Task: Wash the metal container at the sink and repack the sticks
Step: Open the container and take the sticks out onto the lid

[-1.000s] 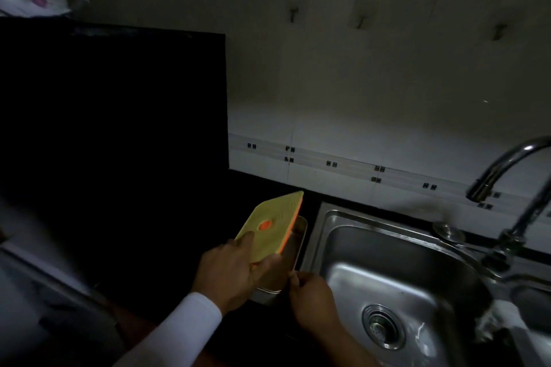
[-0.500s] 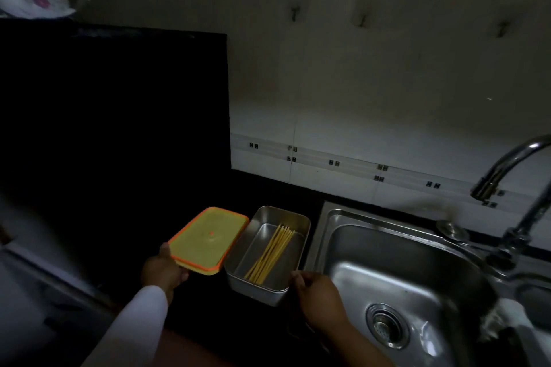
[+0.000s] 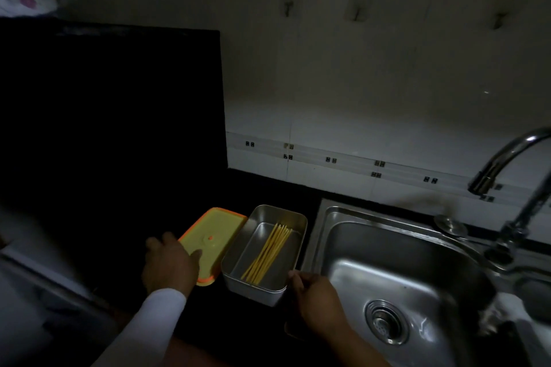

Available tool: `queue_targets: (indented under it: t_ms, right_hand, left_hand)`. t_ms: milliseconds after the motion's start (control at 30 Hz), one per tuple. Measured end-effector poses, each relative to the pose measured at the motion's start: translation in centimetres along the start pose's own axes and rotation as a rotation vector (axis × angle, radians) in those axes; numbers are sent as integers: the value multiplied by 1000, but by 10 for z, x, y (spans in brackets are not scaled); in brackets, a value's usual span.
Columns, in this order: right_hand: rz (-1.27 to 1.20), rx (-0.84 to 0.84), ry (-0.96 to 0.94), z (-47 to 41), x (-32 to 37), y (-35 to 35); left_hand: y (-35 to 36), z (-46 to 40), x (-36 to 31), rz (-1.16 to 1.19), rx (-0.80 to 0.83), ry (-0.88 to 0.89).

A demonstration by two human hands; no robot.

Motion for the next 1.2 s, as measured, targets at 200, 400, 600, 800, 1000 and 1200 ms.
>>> queue_targets:
  t_ms: [200,400,600,800,1000,1200]
  right_hand:
    - [34,-26,-8,-1,-3,-3]
    - [61,4,-11,-4,1,-4]
    - [41,3,3,-4,2,-4]
    - [70,2,5,-7,2,-3]
    - [85,8,-21,-11,1,-1]
    - [139,23,-27,-16,-7,2]
  left_hand:
    - [-21,90,-112,-63,34,533]
    - [36,108,-130,-437,353,413]
    - [59,98,-132,-467,355,360]
    - [69,99,-132,-523,362,367]
    - [65,90,-130,-285,432,326]
    - [16,90,-119,165,285,420]
Point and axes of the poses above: each hand's wrist, its own z-axis away from the middle knuckle, its own y-axis out of the palm, x = y × z, the point moved 8 cm from there along -z, towards the middle knuckle, and after that the axes turned 11 degrees about -y, right-handed, at the moved point
